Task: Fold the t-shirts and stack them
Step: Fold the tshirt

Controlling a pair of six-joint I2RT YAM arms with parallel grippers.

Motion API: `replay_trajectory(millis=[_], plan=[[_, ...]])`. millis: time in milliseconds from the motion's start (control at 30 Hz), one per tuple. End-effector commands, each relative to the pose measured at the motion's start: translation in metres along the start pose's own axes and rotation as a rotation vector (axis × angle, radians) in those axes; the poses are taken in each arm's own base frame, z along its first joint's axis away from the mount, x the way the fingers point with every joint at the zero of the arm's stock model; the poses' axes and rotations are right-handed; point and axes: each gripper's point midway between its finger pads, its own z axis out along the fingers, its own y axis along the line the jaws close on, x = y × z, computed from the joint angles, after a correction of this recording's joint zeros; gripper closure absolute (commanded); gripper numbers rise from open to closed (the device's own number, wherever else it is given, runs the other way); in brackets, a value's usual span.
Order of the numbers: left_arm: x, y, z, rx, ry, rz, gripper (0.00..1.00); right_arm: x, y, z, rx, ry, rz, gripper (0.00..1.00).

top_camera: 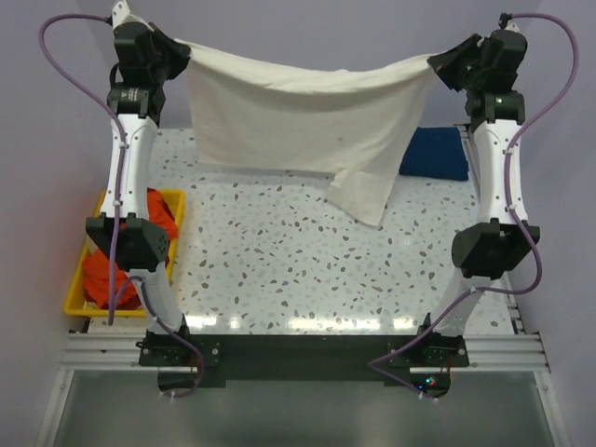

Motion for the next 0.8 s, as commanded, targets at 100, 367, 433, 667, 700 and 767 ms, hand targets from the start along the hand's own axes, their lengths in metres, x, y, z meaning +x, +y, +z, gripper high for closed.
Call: replay_trajectory(millis=[100, 367, 433, 667, 700, 767], plan=[[-0.045, -0.017, -0.029, 0.108, -0.088, -0.040, 1.00, -0.069, 0.076, -0.054, -0.203, -0.190, -0.045, 1.00], [0.077, 0.079, -0.072, -0.069, 0.124, -0.078, 1.00, 0.057, -0.033, -0.078, 0.027, 0.034, 0.000, 1.00], [0.098, 0.093, -0.088, -0.086, 0.147, -0.088, 1.00, 0.109, -0.080, -0.087, 0.128, 0.134, 0.018, 1.00], [0.241, 0.210, -0.159, -0.345, 0.378, -0.121, 1.00, 0.242, -0.192, -0.151, 0.399, 0.366, 0.055, 1.00], [0.246, 0.215, -0.168, -0.355, 0.380, -0.120, 1.00, 0.264, -0.211, -0.163, 0.448, 0.409, 0.059, 1.00], [0.274, 0.243, -0.192, -0.434, 0.423, -0.119, 1.00, 0.286, -0.230, -0.177, 0.503, 0.461, 0.058, 1.00]])
